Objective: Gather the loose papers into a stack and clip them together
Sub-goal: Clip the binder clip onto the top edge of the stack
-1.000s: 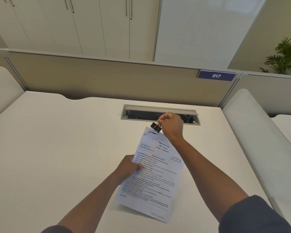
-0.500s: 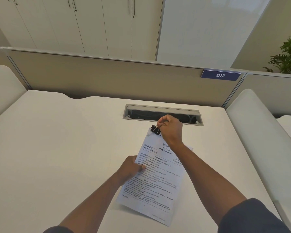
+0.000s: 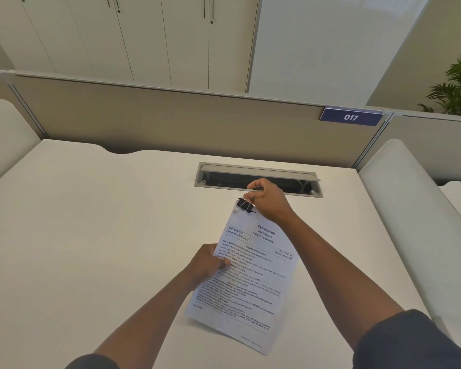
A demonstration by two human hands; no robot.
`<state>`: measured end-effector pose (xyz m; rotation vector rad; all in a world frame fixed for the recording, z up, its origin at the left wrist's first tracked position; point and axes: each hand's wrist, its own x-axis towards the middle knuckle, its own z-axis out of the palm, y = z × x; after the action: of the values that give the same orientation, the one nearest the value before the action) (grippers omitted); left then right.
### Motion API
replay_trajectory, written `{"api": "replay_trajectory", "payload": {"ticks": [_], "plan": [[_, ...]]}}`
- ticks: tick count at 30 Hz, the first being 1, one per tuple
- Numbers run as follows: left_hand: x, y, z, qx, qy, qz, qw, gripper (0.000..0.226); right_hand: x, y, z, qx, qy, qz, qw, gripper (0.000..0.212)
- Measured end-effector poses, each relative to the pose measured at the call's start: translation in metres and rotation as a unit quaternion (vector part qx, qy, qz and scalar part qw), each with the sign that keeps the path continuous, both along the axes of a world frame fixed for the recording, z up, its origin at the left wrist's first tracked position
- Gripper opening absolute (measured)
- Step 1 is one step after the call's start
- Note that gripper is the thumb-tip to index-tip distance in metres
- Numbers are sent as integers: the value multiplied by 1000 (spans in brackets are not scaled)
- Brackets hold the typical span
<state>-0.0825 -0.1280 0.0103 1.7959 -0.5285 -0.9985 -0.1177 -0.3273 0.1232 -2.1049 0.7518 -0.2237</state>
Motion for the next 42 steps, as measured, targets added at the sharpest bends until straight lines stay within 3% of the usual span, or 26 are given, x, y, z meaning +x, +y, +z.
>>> {"api": "replay_trajectory", "payload": {"ticks": [5, 7, 15, 23, 42], "plan": [[-1, 0, 3, -9, 4, 2, 1000, 13, -7, -8, 2, 141, 1, 23, 990, 46], [-2, 0, 4, -12, 0, -4, 1000, 14, -9, -11, 4, 188, 4, 32, 982, 43], [-5, -1, 5, -15, -5, -20, 1000, 15, -10, -15, 9, 177, 57, 43, 982, 38], [-3, -3, 8, -7, -2, -21, 1000, 14, -8, -15, 6, 168, 13, 8, 986, 46], [-1, 0, 0, 0, 24, 8, 1000, 24, -6, -4, 4, 127, 8, -26, 992, 30]]}}
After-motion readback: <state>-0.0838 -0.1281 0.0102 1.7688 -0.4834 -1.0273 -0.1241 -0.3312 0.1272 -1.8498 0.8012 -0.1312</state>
